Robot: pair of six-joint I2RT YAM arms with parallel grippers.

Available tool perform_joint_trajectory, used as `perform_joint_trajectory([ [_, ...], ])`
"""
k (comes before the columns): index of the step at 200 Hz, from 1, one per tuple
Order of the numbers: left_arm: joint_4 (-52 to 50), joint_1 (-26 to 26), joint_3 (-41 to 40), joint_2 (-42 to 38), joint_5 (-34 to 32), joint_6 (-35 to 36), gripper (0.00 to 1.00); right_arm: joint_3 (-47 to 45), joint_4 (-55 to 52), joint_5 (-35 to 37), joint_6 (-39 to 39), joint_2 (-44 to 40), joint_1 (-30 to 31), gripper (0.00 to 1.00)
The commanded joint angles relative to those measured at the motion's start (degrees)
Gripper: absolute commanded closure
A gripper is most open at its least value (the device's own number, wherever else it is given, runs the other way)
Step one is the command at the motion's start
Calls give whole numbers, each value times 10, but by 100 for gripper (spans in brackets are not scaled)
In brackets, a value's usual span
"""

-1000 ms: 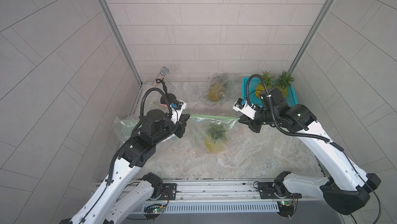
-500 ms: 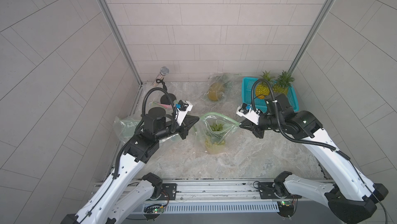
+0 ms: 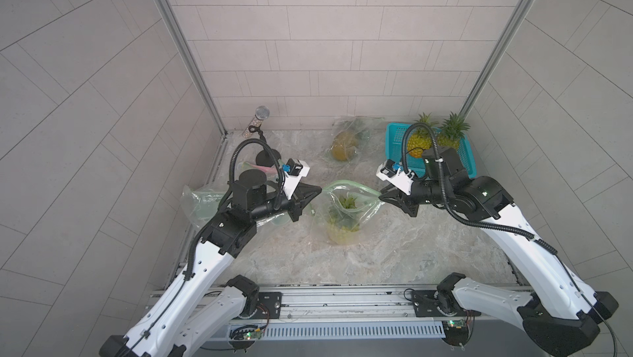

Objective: Open the zip-top bag and take out the pineapple
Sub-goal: Open the zipper of the food storage bag at the center of the board, then pick up the pineapple from the zipper food storage bag.

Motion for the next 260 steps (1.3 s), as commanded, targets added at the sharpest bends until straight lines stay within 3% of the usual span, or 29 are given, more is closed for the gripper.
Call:
perform_joint_trajectory([
  [1,-11,2,-6,-14,-17,18,100,33,20,-33,12,-10,3,75],
  [44,-12,2,-5,-16,-11,15,100,37,51,-78,33,11,35,76],
  [88,-9,2,-7,-15,-9,10,100,47,48,-55,31,52,90,79],
  [111,-10,2,-7,-17,-9,9,100,49,50,-44,29,72,106,86],
  [199,-9,2,-7,-15,-4,5,100,67,51,24,41,150,119,84],
  [230,-9,2,-7,-18,-3,6,100,67,47,26,39,168,123,79],
  [260,-10,2,-8,-18,-1,6,100,65,43,25,33,177,130,59],
])
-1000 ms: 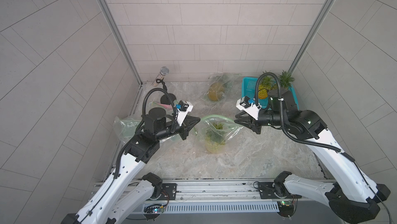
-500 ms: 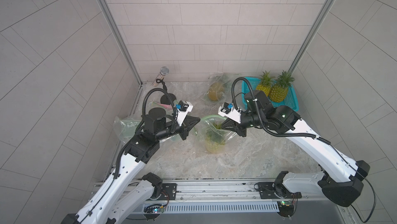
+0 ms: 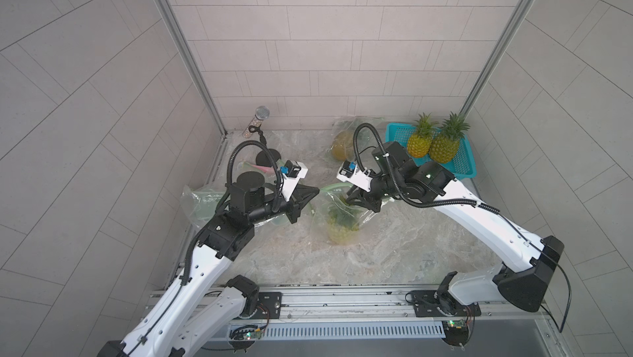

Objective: Open the zip-top bag and take out the pineapple
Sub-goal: Pick up the pineapple from the zipper food storage bag.

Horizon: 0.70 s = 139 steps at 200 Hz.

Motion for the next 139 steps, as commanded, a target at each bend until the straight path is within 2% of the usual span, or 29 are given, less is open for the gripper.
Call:
perform_joint_trajectory([
  [1,3,1,-7,-8,9,2,100,8,-10,5,-6,5,7,59],
  [43,3,2,-10,-6,10,3,100,10,-11,0,-9,22,15,49],
  [139,-1,2,-19,-9,1,6,100,-27,-18,56,-7,57,32,45],
])
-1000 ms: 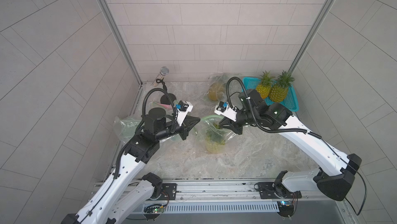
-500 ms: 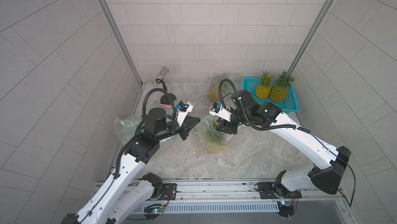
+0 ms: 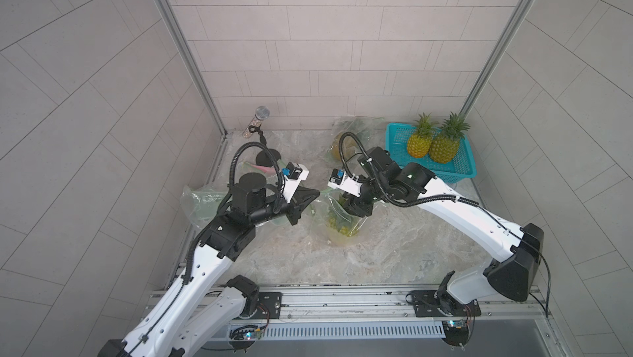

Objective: Open the zip-top bag and take out the pineapple
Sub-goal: Pick up the pineapple from the zipper food storage bag.

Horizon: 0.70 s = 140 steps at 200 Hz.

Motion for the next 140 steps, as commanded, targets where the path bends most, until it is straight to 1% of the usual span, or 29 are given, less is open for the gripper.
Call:
perform_joint_trajectory([
  [1,2,2,-6,-9,-1,5,100,-16,-20,23,-4,10,7,45],
  [53,1,2,-14,-14,-12,5,100,-44,-15,44,-2,14,17,46],
  [76,1,1,-19,-17,-14,5,100,-51,-11,49,-1,16,21,50],
  [95,0,2,-21,-17,-22,4,100,-53,-13,48,-2,20,23,60],
  [113,-3,2,-21,-17,-33,3,100,-50,-18,46,-3,20,24,77],
  [117,-4,2,-21,-33,-36,4,100,-50,-19,46,-3,18,24,81],
  [134,-5,2,-20,-43,-48,3,100,-47,-21,44,-2,9,23,98],
  [140,-5,2,-21,-46,-53,2,100,-46,-20,45,-1,5,22,100],
])
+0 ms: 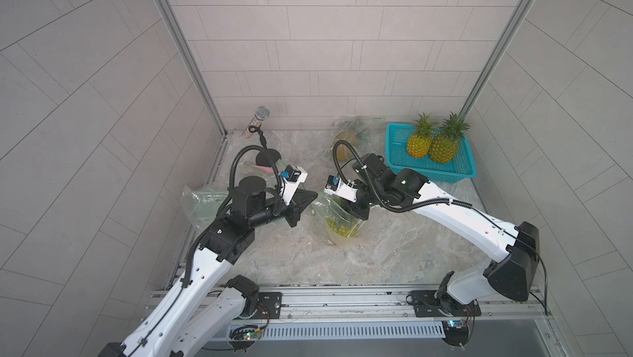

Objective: Open the zip-top bag and take out the pineapple
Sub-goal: Pick up the pineapple from the zipper food storage bag.

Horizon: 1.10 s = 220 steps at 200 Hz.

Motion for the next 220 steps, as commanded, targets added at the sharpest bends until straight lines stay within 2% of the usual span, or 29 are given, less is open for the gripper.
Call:
perform_joint_trajectory([
  [1,2,2,-4,-23,-22,2,99,-15,-61,11,5,3,1,100],
  [10,1,2,-4,-27,-29,0,94,-17,-55,10,12,-5,0,100],
  [27,-4,2,-3,-33,-54,-10,76,-25,-30,-3,28,-27,-6,100],
  [36,-8,2,-1,-36,-72,-19,60,-33,-7,-14,42,-42,-13,100],
  [44,-12,2,0,-38,-94,-32,50,-42,15,-21,58,-57,-19,100],
  [57,-17,2,1,-39,-135,-52,40,-63,66,-25,86,-85,-28,100],
  [81,-22,3,2,-39,-218,-105,39,-106,159,-30,142,-141,-48,100],
  [117,-35,7,-4,-35,-277,-147,34,-149,253,-47,223,-206,-99,100],
  [162,-38,17,-20,-27,-311,-216,33,-158,296,-60,273,-251,-141,100],
  [220,-27,19,-33,-14,-366,-355,32,-137,332,-75,309,-275,-148,100],
])
